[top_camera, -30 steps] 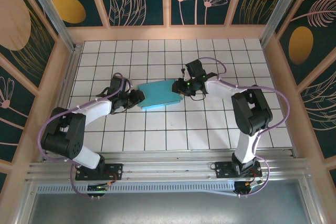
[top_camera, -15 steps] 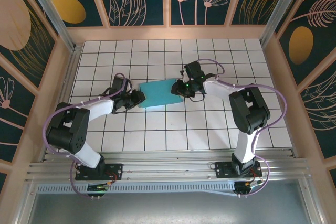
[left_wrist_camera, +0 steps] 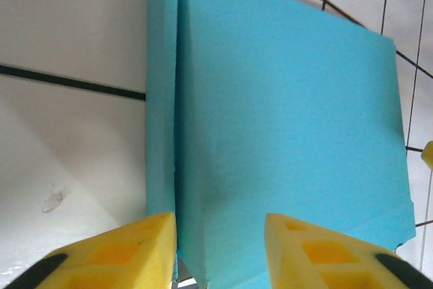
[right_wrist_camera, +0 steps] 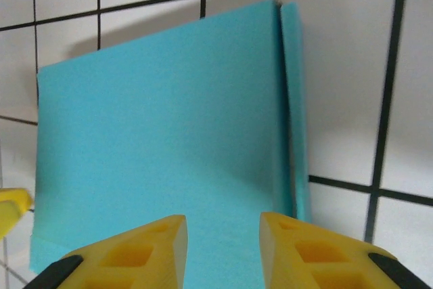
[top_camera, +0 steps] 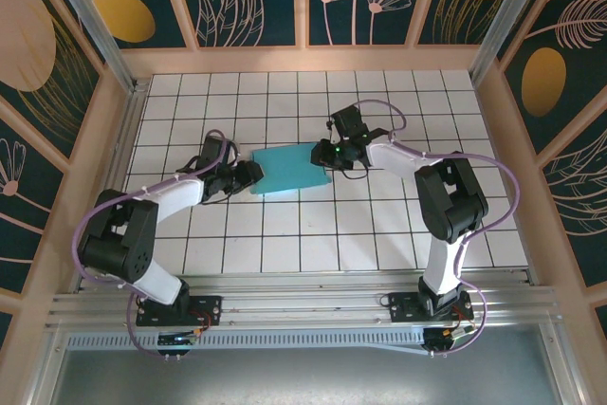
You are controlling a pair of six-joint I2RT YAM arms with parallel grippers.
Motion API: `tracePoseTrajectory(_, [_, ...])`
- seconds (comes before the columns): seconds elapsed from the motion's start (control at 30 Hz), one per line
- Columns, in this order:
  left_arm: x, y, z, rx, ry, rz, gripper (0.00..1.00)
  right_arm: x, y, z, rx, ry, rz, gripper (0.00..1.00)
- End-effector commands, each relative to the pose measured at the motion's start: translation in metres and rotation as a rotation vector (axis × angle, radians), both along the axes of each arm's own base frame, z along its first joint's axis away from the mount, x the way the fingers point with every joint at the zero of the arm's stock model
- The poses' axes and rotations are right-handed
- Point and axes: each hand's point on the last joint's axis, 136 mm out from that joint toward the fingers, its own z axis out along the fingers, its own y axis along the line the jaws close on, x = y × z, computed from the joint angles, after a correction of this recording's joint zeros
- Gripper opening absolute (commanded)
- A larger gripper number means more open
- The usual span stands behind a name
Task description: Fold the paper box
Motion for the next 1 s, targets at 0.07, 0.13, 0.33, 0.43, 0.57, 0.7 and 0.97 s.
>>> tracePoseTrajectory(0.07, [0.008, 0.017, 0.017, 0.138, -0.051, 0.016, 0.48, 0.014, -0.016, 0.008, -0.116, -0.071, -0.036, 0.43])
tracePoseTrajectory(0.13, [0.009, 0.019, 0.012, 0.158, -0.043, 0.013, 0.56, 0.010, -0.016, 0.001, -0.113, -0.051, -0.025, 0.47])
tracePoseTrajectory(0.33, [0.006, 0.003, -0.015, 0.105, 0.015, -0.061, 0.59, -0.008, -0.008, -0.023, -0.059, 0.020, 0.010, 0.46])
tracePoseTrajectory(0.43, [0.003, 0.003, -0.033, 0.115, 0.048, -0.069, 0.50, -0.012, -0.011, -0.038, -0.067, 0.041, 0.004, 0.41])
tracePoseTrajectory(0.57, [-0.008, 0.000, -0.058, 0.088, 0.098, -0.085, 0.32, -0.017, -0.018, -0.055, -0.105, 0.059, -0.008, 0.35])
tracePoseTrajectory(0.7, [-0.012, -0.001, -0.062, 0.080, 0.103, -0.090, 0.28, -0.022, -0.016, -0.059, -0.097, 0.077, 0.014, 0.33])
tracePoseTrajectory(0.97, [0.017, 0.014, -0.014, 0.204, -0.030, -0.056, 0.56, 0.005, -0.019, -0.018, -0.075, -0.024, -0.028, 0.42])
